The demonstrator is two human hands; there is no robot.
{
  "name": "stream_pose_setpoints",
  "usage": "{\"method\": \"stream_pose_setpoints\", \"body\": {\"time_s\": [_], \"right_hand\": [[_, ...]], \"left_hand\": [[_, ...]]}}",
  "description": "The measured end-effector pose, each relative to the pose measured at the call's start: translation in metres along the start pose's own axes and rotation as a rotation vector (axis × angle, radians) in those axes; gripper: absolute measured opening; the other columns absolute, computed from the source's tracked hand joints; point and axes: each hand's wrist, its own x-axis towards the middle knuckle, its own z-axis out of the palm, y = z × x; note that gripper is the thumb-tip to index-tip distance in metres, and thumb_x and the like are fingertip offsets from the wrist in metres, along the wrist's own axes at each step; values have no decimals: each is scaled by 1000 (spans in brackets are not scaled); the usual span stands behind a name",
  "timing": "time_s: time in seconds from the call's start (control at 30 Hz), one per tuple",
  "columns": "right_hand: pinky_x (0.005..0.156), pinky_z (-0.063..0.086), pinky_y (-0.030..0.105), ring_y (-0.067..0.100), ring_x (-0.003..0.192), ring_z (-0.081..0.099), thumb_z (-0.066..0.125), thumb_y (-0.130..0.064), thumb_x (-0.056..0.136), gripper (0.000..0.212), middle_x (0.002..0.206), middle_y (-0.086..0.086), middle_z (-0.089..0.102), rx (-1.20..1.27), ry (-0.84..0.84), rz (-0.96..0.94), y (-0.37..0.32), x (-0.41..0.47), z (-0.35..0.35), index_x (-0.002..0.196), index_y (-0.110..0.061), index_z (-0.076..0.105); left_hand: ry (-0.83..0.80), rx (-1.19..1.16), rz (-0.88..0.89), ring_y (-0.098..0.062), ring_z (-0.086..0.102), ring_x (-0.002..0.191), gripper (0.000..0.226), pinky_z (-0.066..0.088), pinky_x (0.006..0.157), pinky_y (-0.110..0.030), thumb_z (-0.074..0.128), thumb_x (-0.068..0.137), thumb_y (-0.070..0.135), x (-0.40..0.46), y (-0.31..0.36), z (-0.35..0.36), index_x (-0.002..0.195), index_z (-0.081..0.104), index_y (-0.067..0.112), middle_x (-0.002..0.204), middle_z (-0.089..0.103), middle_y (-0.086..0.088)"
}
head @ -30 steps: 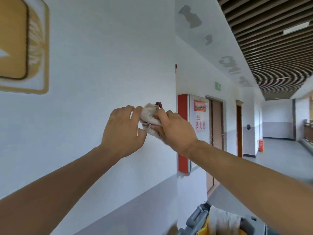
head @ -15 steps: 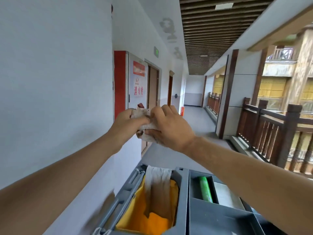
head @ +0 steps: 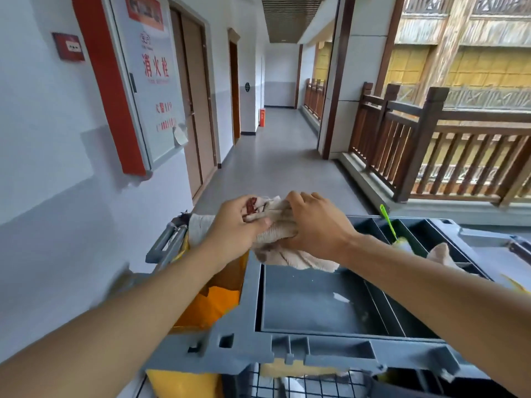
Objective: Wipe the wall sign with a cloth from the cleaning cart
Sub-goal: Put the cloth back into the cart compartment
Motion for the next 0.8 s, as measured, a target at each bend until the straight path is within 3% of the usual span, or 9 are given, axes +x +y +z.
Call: {"method": "stream_pose_setpoints", "body": {"time_s": [0.13, 0.23, 0.37, 0.5, 0.63, 0.8], "right_hand": [[53, 41, 33, 22, 73, 55, 78, -60, 60, 67, 86, -11, 55, 156, -130, 67, 55, -24, 41, 97, -29, 33], [60, 50, 38, 23, 75, 57, 80, -56, 59, 65, 88, -5, 61, 246, -266, 92, 81, -34, 64, 98, -29, 36], [50, 38, 23, 8, 69, 55, 87, -54, 57, 62, 83, -9, 59, 421, -449, 129, 122, -52, 100, 95, -31, 43], [53, 39, 16, 5, 69, 54, 87, -63, 54, 63, 85, -12, 60, 576, -590, 151, 153, -64, 139, 93, -35, 47], [58, 42, 26, 9, 73, 57, 83, -67, 56, 65, 86, -11, 61, 586, -671, 153, 168, -65, 177, 97, -32, 47], [57, 42, 31, 12, 70, 57, 79, -69, 62, 67, 81, -8, 59, 472, -716, 134, 180, -58, 218, 107, -36, 42]], "left_hand": [[-51, -18, -96, -7, 71, 89, 17, 56, 78, -21, 74, 86, 12, 11, -40, 57, 101, 73, 18, 94, 78, 5], [-79, -22, -107, -6, 67, 81, 11, 51, 77, -23, 72, 87, 8, 19, -68, 81, 94, 70, 15, 86, 74, 7], [-192, 16, -118, -4, 56, 70, 8, 43, 66, -14, 66, 91, 8, 27, -109, 125, 96, 64, 14, 76, 63, 4], [-268, 21, -223, -1, 57, 70, 11, 43, 66, -13, 66, 92, 14, 27, -154, 158, 100, 64, 22, 78, 66, 1], [-297, 62, -328, -2, 63, 77, 12, 46, 68, -11, 66, 93, 17, 31, -184, 175, 99, 64, 27, 89, 71, 1], [-270, 240, -391, -1, 60, 72, 9, 41, 62, -22, 65, 93, 23, 35, -213, 187, 94, 59, 30, 84, 67, 7]]}}
